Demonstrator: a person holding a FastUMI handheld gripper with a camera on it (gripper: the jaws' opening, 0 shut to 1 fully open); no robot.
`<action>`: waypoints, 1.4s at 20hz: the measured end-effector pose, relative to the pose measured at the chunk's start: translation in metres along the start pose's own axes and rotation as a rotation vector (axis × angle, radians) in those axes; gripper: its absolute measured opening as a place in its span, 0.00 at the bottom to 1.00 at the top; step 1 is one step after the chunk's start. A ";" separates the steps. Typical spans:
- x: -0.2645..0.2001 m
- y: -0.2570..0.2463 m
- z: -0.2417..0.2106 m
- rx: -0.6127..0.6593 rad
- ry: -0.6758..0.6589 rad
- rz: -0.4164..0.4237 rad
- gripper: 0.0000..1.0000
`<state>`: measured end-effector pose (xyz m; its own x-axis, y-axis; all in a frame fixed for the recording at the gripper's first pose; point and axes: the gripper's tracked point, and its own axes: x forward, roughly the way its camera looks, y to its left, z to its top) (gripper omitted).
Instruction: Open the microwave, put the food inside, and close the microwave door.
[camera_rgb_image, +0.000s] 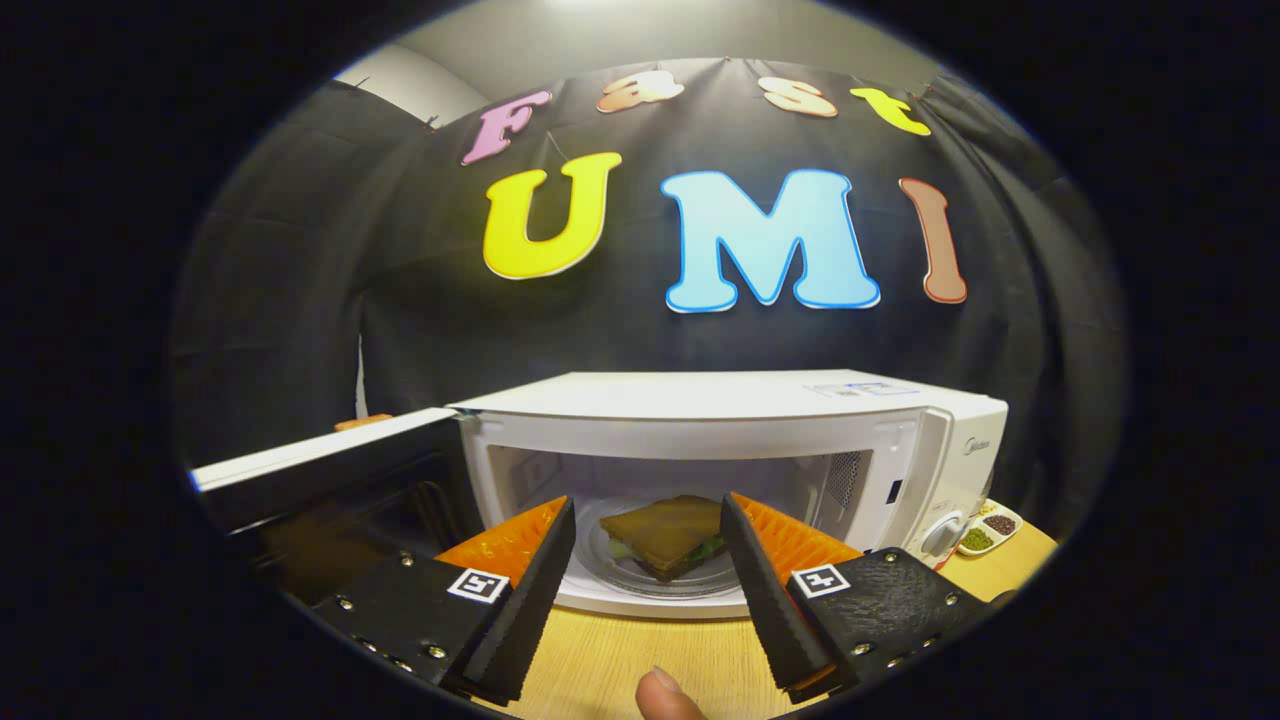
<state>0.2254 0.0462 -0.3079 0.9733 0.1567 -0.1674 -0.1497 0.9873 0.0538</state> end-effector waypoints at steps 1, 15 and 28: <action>-0.017 0.005 0.008 -0.012 -0.016 0.016 0.88; -0.223 0.113 0.089 -0.017 -0.147 0.319 0.88; -0.272 0.269 0.025 0.051 -0.021 0.644 0.84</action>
<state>-0.0753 0.2681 -0.2238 0.6947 0.7162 -0.0664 -0.6970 0.6931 0.1838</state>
